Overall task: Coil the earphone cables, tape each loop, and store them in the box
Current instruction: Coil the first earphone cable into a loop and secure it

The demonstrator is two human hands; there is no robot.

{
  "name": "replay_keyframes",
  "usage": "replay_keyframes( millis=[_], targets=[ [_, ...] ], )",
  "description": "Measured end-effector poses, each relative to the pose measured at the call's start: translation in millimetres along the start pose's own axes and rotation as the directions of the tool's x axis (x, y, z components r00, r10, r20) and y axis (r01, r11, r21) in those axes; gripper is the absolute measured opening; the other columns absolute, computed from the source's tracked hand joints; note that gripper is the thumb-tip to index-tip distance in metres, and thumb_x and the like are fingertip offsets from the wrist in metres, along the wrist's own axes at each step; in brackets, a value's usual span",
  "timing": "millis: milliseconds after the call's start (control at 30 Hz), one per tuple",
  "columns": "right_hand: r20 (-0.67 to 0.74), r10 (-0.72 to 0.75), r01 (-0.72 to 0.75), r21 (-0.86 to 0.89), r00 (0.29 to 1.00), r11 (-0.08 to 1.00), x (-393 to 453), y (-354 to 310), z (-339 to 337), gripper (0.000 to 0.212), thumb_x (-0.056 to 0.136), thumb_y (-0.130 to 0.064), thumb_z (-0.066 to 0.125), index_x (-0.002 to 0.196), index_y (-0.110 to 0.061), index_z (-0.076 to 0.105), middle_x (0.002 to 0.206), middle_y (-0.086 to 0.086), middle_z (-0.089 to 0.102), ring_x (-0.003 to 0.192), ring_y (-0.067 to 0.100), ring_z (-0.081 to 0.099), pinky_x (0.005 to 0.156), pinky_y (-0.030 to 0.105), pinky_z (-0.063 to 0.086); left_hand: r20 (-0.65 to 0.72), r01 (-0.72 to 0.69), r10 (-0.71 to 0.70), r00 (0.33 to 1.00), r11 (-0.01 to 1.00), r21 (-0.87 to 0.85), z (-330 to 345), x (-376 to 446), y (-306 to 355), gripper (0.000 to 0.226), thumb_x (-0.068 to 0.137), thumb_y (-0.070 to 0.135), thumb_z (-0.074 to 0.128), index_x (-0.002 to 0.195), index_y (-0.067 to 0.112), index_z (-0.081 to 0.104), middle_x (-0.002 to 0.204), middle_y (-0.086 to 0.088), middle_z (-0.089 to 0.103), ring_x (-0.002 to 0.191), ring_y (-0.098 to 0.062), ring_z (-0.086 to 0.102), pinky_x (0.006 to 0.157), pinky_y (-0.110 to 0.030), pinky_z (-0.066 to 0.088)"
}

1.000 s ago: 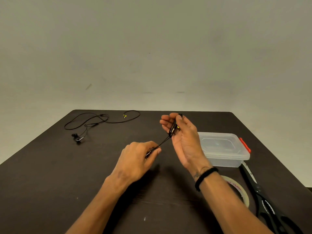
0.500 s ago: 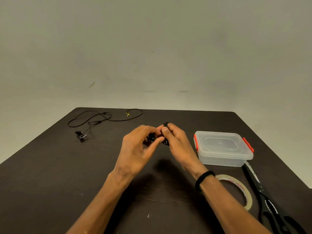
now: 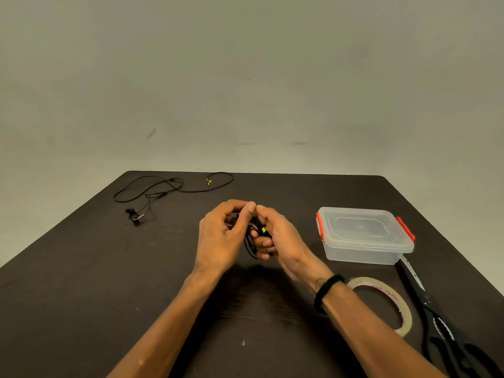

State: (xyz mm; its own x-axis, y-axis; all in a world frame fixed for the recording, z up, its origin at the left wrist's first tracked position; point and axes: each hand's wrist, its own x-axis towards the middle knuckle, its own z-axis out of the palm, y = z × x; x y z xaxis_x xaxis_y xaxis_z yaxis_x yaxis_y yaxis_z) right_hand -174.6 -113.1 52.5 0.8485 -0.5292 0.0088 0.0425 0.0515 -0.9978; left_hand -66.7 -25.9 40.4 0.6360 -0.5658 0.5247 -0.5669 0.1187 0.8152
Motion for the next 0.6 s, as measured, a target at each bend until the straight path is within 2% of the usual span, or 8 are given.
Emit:
replay_keyframes(
  millis=[133,233,267,333,400,467,600],
  targets=[
    [0.103,0.009,-0.020,0.101,0.995,0.995,-3,-5,5,0.042,0.103,-0.024,0.038,0.067,-0.022,0.058,0.055,-0.005,0.031,0.049,0.010,0.022,0.054,0.030,0.024,0.071,0.139,-0.136,0.988,0.989,-0.044,3,-2,-1,0.046,0.101,0.064,0.047,0.085,0.031,0.076,0.075,0.009,0.074,0.075,-0.007,0.071,0.071,-0.030,0.054],
    [0.118,0.017,-0.040,0.191,0.993,0.981,-2,-9,7,0.032,0.101,-0.019,0.039,0.070,-0.017,0.049,0.056,-0.001,0.025,0.050,0.012,0.019,0.053,0.030,0.028,0.145,0.254,-0.231,0.962,0.953,-0.166,2,-1,-1,0.060,0.090,0.082,0.044,0.082,0.030,0.074,0.072,0.002,0.072,0.073,-0.021,0.073,0.067,-0.043,0.059],
    [0.121,0.021,-0.053,0.264,0.992,0.963,-1,-9,6,0.030,0.100,-0.020,0.040,0.071,-0.017,0.048,0.056,-0.001,0.025,0.049,0.012,0.020,0.053,0.029,0.030,0.184,0.287,-0.249,0.951,0.930,-0.229,3,-1,1,0.059,0.091,0.078,0.047,0.082,0.027,0.074,0.072,-0.002,0.072,0.070,-0.025,0.073,0.064,-0.043,0.060],
    [0.120,0.026,-0.078,0.449,0.992,0.890,3,-9,2,0.028,0.099,-0.021,0.041,0.072,-0.016,0.047,0.055,-0.001,0.029,0.047,0.011,0.024,0.053,0.028,0.033,0.256,0.344,-0.267,0.929,0.878,-0.334,5,-1,6,0.045,0.093,0.061,0.056,0.084,0.021,0.073,0.073,-0.006,0.073,0.063,-0.020,0.071,0.057,-0.031,0.058],
    [0.119,0.017,-0.083,0.579,0.993,0.811,7,-8,-4,0.027,0.099,-0.020,0.041,0.074,-0.015,0.047,0.058,0.000,0.034,0.049,0.012,0.030,0.056,0.029,0.038,0.298,0.388,-0.288,0.910,0.843,-0.371,6,0,8,0.033,0.092,0.049,0.063,0.090,0.019,0.078,0.077,-0.004,0.075,0.063,-0.011,0.067,0.063,-0.025,0.057],
    [0.142,0.011,-0.100,0.641,0.990,0.761,9,-8,-9,0.025,0.100,-0.020,0.043,0.077,-0.014,0.050,0.064,0.002,0.040,0.055,0.013,0.037,0.061,0.031,0.042,0.316,0.440,-0.330,0.889,0.805,-0.398,5,1,6,0.029,0.093,0.043,0.065,0.091,0.019,0.081,0.079,-0.003,0.075,0.064,-0.007,0.063,0.069,-0.027,0.058],
    [0.229,0.015,-0.166,0.658,0.973,0.735,11,-5,-13,0.024,0.105,-0.021,0.047,0.087,-0.010,0.058,0.078,0.006,0.056,0.067,0.016,0.054,0.075,0.035,0.056,0.309,0.545,-0.450,0.838,0.706,-0.453,5,2,4,0.032,0.100,0.034,0.064,0.079,0.021,0.083,0.070,0.003,0.067,0.058,-0.004,0.056,0.068,-0.028,0.056]
  ],
)
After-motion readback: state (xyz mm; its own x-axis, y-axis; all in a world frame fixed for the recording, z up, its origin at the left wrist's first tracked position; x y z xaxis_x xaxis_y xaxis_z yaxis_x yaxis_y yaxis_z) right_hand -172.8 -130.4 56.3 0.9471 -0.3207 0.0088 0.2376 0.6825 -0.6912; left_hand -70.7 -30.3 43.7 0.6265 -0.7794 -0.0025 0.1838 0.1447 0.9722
